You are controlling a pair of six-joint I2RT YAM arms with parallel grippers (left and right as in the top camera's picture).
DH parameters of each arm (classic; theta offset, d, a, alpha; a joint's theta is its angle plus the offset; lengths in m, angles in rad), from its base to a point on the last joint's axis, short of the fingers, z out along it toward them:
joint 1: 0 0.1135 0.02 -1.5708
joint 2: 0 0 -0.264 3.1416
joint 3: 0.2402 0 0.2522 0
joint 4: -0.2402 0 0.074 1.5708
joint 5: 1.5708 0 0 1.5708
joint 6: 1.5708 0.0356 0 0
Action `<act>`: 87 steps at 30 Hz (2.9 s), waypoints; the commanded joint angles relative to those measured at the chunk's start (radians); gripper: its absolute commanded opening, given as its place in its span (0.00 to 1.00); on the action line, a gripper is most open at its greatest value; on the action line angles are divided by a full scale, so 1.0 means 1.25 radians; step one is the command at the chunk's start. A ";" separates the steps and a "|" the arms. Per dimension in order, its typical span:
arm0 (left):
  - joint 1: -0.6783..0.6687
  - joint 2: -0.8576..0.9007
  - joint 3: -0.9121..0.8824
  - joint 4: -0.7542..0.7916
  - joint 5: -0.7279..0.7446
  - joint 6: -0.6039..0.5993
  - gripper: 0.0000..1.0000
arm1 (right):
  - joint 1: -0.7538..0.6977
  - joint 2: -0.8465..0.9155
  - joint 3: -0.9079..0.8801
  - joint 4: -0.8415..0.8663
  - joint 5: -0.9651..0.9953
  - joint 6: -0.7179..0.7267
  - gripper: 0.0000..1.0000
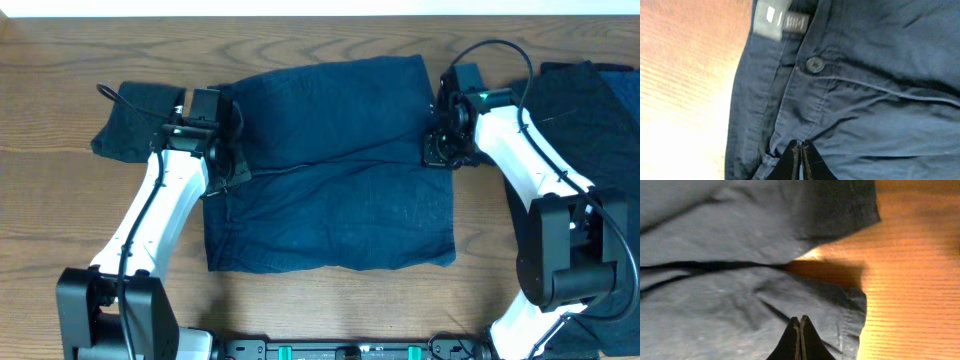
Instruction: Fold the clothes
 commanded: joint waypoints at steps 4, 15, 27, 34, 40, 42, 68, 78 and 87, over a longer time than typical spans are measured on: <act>0.000 0.040 -0.090 0.005 0.036 -0.028 0.06 | -0.014 -0.003 -0.114 0.084 0.000 -0.010 0.01; 0.000 0.148 -0.152 0.091 0.036 -0.027 0.06 | -0.049 -0.002 -0.236 0.303 0.141 0.020 0.01; 0.000 0.181 -0.153 0.105 0.036 -0.018 0.06 | -0.076 -0.072 -0.080 0.153 0.066 0.017 0.04; 0.000 0.181 -0.153 0.085 0.036 -0.019 0.06 | -0.075 -0.182 -0.006 -0.120 -0.095 0.018 0.01; 0.000 0.181 -0.153 0.066 0.036 -0.019 0.06 | -0.051 -0.193 -0.060 -0.226 -0.134 0.026 0.01; 0.000 0.181 -0.152 0.066 0.036 -0.019 0.06 | -0.038 -0.193 -0.096 -0.218 -0.156 0.026 0.01; 0.000 0.181 -0.152 0.067 0.036 -0.019 0.06 | -0.031 -0.193 -0.516 -0.014 -0.109 0.122 0.01; 0.000 0.181 -0.152 0.067 0.036 -0.019 0.06 | -0.048 -0.194 -0.417 -0.120 -0.248 0.040 0.01; 0.000 0.181 -0.152 0.067 0.036 -0.019 0.06 | -0.051 -0.194 -0.291 -0.179 -0.202 0.023 0.01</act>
